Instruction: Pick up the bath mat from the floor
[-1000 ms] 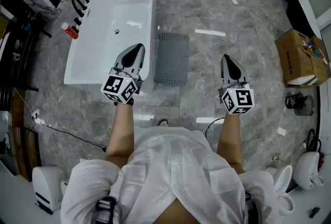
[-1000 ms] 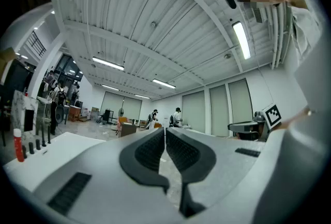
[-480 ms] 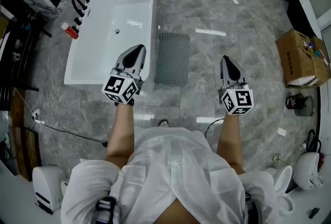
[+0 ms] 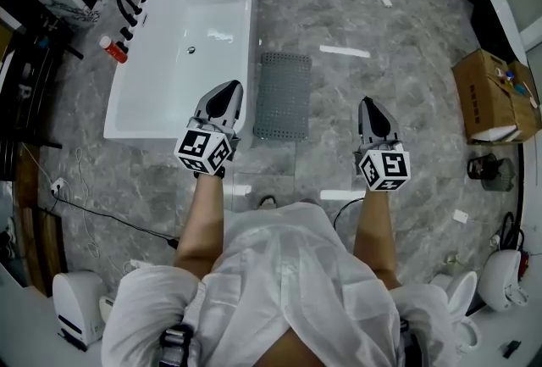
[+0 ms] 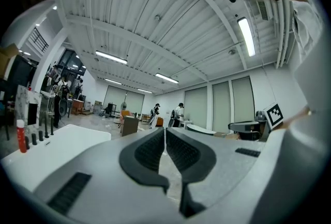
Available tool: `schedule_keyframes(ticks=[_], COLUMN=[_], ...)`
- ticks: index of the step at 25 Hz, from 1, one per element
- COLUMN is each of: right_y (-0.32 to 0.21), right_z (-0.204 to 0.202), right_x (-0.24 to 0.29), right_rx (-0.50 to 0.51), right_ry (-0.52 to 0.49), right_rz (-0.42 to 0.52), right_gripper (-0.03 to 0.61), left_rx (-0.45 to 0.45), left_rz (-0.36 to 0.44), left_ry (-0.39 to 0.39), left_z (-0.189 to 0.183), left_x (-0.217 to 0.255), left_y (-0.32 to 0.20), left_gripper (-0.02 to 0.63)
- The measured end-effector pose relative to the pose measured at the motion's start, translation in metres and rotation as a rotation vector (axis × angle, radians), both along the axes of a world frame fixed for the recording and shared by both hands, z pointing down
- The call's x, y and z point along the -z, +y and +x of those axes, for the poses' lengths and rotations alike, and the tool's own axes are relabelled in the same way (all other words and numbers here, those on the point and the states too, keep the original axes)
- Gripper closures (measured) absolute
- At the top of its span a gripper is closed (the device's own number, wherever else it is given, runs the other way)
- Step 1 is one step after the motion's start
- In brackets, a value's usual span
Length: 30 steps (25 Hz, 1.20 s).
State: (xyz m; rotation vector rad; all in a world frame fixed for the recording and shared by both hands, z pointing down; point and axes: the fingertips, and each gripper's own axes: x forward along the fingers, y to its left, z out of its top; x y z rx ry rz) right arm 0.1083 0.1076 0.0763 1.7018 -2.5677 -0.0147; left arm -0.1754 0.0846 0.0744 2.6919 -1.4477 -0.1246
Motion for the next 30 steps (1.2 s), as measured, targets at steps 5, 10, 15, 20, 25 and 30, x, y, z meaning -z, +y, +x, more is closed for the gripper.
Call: schedule_keyframes(ticks=[5, 10, 15, 20, 25, 30], right_y=[-0.007, -0.025, -0.054, -0.082, -0.108, -0.125], right_z=[-0.009, -0.007, -0.011, -0.017, -0.011, -0.004], right_x=[-0.021, -0.039, -0.060, -0.082, -0.088, -0.087], right_rx=[0.012, 0.034, 0.064, 0.111, 0.121, 0.120], right_ry=[0.002, 0.007, 0.007, 0.013, 0.023, 0.030], right_rz=[-0.049, -0.079, -0.109, -0.145, -0.153, -0.153], right_gripper=[0.546, 0.546, 0.543, 0.484, 0.479, 0.479], left_rx=[-0.004, -0.011, -0.019, -0.009, 0.009, 0.015], left_rz=[-0.044, -0.082, -0.118, -0.150, -0.150, -0.138], left_ry=[-0.012, -0.020, -0.028, -0.030, -0.036, -0.034], left_z=[0.006, 0.024, 0.037, 0.043, 0.047, 0.048], left_x=[-0.023, -0.044, -0.061, -0.079, -0.083, -0.078], left_y=[-0.009, -0.024, -0.047, -0.073, -0.098, -0.115], left_gripper=[0.595, 0.595, 0.595, 0.595, 0.595, 0.595])
